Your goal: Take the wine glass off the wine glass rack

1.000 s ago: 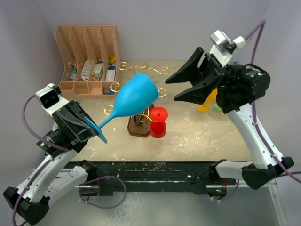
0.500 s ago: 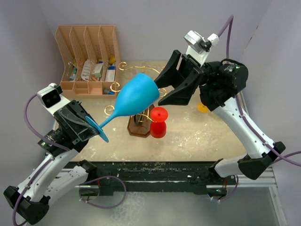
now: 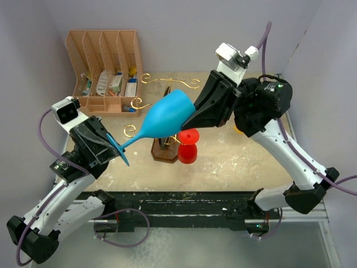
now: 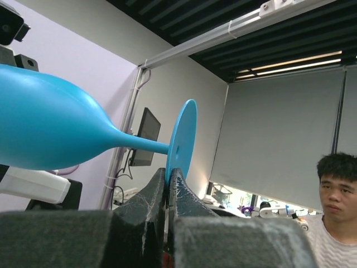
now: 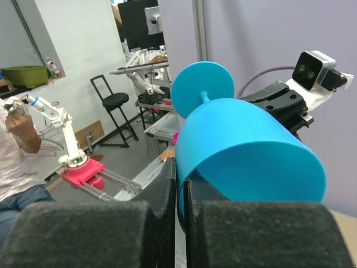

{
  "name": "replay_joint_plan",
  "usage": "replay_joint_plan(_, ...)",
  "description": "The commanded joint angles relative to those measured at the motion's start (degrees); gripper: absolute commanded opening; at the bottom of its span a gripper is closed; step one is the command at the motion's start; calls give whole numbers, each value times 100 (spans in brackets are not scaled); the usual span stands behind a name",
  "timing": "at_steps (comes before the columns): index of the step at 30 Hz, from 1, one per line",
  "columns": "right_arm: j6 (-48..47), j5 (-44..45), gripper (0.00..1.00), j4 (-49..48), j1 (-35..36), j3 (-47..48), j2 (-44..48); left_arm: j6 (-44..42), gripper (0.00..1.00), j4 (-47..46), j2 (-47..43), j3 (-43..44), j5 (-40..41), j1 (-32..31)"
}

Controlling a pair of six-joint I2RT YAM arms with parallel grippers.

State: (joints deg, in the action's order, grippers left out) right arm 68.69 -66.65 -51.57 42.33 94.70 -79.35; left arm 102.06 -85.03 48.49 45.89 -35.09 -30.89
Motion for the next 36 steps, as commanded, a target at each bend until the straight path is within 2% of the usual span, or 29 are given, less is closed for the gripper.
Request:
replay_joint_plan(1, -406, 334, 0, 175, -3, -5, 230, -95, 16, -224, -71, -100, 33, -4)
replay_joint_plan(4, -780, 272, 0, 574, -3, -96, 471, -244, 58, -130, -203, -183, 77, -4)
replay_joint_plan(6, -1301, 388, 0, 1234, -19, -94, 691, -415, 79, 108, -346, -246, 118, -4)
replay_joint_plan(7, -1651, 493, 0, 1694, -29, -67, 822, -508, 86, 260, -429, -273, 128, -4)
replay_joint_plan(10, -2726, 1102, 0, 3099, -64, -22, 1301, -890, 91, 900, -705, -324, 50, -3)
replay_joint_plan(12, -3342, 1706, 0, 3982, -67, 102, 1599, -1254, 91, 1647, -955, -330, -15, -4)
replay_joint_plan(14, -3961, 2645, 0, 4949, -71, 344, 1762, -1835, 89, 2678, -1214, -238, -95, -4)
replay_joint_plan(15, -4190, 3192, 0, 5434, -69, 484, 1821, -2288, 87, 3532, -1373, -114, -121, -4)
replay_joint_plan(18, -4648, 5062, 0, 6815, -68, 887, 1893, -4128, 82, 7502, -1605, 963, 264, -4)
replay_joint_plan(19, -4728, 5674, 0, 7251, -68, 992, 1897, -4844, 80, 8629, -1542, 1423, 610, -4)
replay_joint_plan(21, -4853, 6466, 0, 7892, -67, 1113, 1882, -5527, 77, 10531, -1291, 2317, 1304, -4)
replay_joint_plan(25, -4871, 7921, 0, 8959, -67, 1078, 1872, -6133, 70, 12265, -843, 3188, 2272, -4)
replay_joint_plan(27, -4775, 8447, 0, 9440, -68, 933, 1915, -6391, 57, 12812, -721, 3473, 2772, -4)
replay_joint_plan(28, -4711, 8679, 0, 9661, -67, 860, 1950, -6512, 42, 13196, -670, 3614, 3091, -4)
replay_joint_plan(30, -4545, 9018, 0, 10158, -73, 713, 2030, -6675, 4, 13668, -585, 3877, 3798, -4)
replay_joint_plan(31, -4439, 9190, 0, 10399, -73, 633, 2083, -6750, 0, 13929, -542, 3992, 4109, -4)
replay_joint_plan(36, -3728, 9795, 0, 11381, -71, -56, 2459, -7113, 0, 14657, -342, 4196, 5163, -4)
